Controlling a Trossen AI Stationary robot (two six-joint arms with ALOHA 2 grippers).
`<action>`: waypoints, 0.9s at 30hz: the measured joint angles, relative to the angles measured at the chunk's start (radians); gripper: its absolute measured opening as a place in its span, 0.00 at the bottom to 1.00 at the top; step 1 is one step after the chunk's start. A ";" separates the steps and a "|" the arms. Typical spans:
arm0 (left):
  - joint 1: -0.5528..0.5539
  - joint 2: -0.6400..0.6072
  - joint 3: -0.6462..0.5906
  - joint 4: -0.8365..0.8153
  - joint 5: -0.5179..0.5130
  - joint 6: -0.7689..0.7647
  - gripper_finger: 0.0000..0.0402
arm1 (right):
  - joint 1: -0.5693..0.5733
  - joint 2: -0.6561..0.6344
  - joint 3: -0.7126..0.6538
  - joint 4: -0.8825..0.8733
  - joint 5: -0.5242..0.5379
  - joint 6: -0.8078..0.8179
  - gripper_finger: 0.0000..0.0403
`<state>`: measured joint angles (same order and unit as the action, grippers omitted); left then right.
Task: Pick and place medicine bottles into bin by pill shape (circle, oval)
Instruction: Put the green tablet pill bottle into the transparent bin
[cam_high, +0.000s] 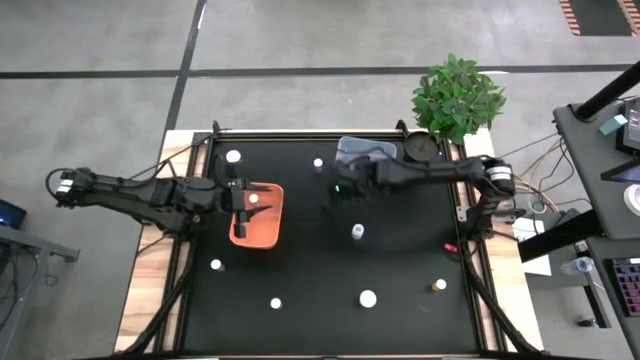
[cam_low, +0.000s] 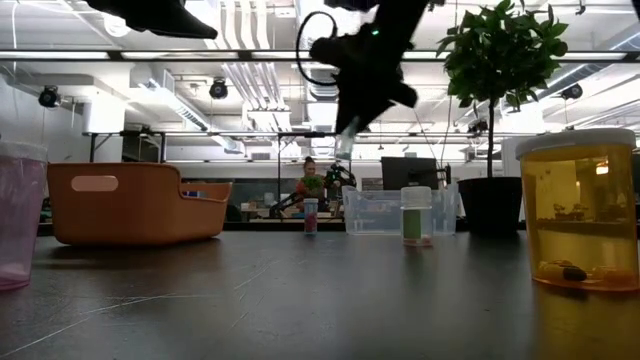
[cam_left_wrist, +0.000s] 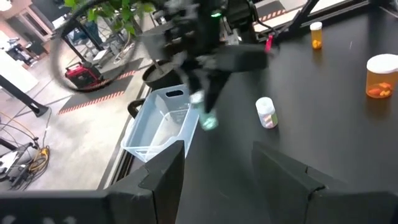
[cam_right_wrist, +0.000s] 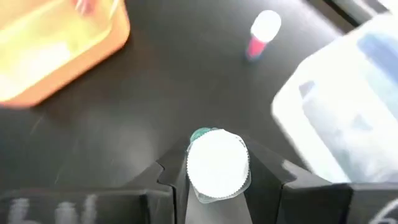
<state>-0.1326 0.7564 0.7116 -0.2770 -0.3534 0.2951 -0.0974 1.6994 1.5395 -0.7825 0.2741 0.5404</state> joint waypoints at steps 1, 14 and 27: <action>0.000 -0.001 0.000 -0.002 0.000 0.000 0.43 | -0.028 0.010 0.020 -0.002 -0.011 -0.026 0.26; 0.000 0.004 0.001 0.008 0.000 0.006 0.43 | -0.343 0.034 0.063 -0.020 -0.077 -0.197 0.26; 0.000 0.011 0.002 0.015 0.000 0.008 0.43 | -0.423 0.153 0.062 -0.001 -0.096 -0.255 0.26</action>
<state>-0.1322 0.7670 0.7132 -0.2623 -0.3534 0.3033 -0.5207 1.8522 1.6016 -0.7830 0.1779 0.2855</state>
